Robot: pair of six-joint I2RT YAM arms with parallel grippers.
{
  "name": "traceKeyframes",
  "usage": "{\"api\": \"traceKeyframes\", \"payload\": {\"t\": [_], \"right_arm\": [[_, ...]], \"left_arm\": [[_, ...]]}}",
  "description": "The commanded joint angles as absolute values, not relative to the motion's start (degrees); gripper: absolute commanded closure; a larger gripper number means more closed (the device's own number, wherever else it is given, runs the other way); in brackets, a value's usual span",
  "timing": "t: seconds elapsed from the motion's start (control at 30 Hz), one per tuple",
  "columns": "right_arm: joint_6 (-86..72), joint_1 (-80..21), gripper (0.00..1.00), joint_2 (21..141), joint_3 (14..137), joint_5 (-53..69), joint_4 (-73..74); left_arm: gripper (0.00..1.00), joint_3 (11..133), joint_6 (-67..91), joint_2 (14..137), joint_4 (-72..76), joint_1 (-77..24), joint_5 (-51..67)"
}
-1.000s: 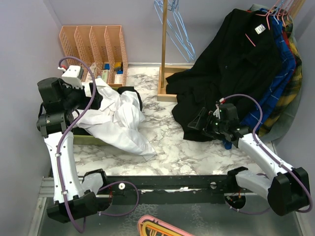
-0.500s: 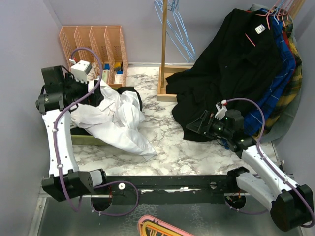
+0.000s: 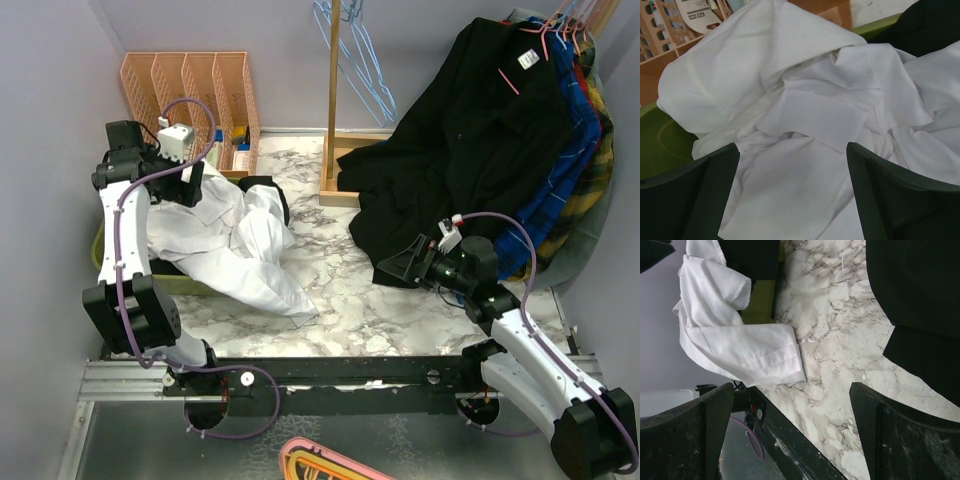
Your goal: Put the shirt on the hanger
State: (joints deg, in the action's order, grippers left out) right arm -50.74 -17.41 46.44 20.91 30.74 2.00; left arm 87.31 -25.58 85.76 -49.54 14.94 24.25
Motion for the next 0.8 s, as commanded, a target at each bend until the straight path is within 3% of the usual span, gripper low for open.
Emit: {"api": "traceKeyframes", "payload": {"t": [0.0,0.37,0.77], "right_arm": [[-49.96,-17.40,0.00,42.61,20.46,30.05,2.64],[-50.09,-17.36,0.00,42.52,20.26,30.61,3.00],[-49.28,-17.39,0.00,44.58,20.60,32.46,1.19]], "left_arm": [[0.09,89.58,-30.41,88.95,-47.71,15.05,17.69],[0.17,83.87,-31.24,92.63,-44.82,15.05,15.74],[0.20,87.87,-49.90,89.92,-65.27,15.34,15.58]]}}
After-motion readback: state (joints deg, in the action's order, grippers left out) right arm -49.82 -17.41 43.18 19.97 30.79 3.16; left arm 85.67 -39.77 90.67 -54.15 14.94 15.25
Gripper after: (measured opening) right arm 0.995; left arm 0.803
